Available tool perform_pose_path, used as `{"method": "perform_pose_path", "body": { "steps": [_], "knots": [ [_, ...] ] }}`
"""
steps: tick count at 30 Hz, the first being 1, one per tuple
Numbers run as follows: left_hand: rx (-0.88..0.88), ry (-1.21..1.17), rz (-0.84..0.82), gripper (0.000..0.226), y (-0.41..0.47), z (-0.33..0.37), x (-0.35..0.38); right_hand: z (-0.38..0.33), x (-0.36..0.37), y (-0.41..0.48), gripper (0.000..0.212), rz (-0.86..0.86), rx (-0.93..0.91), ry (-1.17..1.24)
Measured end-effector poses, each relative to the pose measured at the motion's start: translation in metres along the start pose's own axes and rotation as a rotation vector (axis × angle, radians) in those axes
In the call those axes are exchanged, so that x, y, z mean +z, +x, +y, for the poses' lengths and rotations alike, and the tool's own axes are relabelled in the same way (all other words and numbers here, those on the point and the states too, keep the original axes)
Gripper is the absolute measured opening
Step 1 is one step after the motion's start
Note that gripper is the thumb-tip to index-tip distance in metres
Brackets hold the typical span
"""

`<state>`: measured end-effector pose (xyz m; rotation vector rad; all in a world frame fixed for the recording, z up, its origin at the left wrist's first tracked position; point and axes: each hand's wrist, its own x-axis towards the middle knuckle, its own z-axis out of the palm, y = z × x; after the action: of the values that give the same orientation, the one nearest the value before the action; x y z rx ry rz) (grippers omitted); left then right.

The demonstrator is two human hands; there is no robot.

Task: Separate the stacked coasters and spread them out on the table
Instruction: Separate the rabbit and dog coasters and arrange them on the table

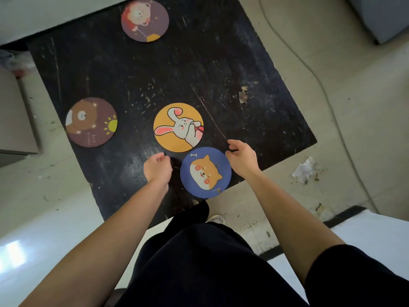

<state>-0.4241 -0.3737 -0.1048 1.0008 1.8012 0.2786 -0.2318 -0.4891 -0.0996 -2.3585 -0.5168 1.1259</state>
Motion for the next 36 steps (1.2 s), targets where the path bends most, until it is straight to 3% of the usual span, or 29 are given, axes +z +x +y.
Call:
{"method": "perform_pose_path", "body": {
  "steps": [3, 7, 13, 18, 29, 36],
  "knots": [
    [-0.091, -0.207, 0.024, 0.013, 0.011, 0.032, 0.001, -0.036, -0.003, 0.019, 0.046, -0.008, 0.053, 0.205],
    [-0.164, -0.268, -0.039, 0.049, 0.033, 0.054, 0.002, -0.076, 0.006, 0.044, 0.05, -0.102, 0.051, 0.248],
    [-0.165, -0.197, -0.051, 0.032, 0.047, 0.062, 0.007, -0.093, 0.019, 0.062, 0.06, -0.139, 0.132, 0.248],
    [-0.118, -0.207, -0.111, 0.021, 0.045, 0.074, 0.015, -0.091, -0.005, 0.066, 0.037, -0.115, 0.119, 0.285],
    [0.005, -0.295, -0.119, 0.022, -0.021, 0.169, 0.11, -0.085, -0.144, 0.12, 0.029, -0.06, -0.028, 0.345],
    [-0.01, -0.458, 0.039, 0.021, -0.108, 0.201, 0.205, -0.064, -0.261, 0.171, 0.015, -0.214, -0.251, 0.235]
  ]
}}
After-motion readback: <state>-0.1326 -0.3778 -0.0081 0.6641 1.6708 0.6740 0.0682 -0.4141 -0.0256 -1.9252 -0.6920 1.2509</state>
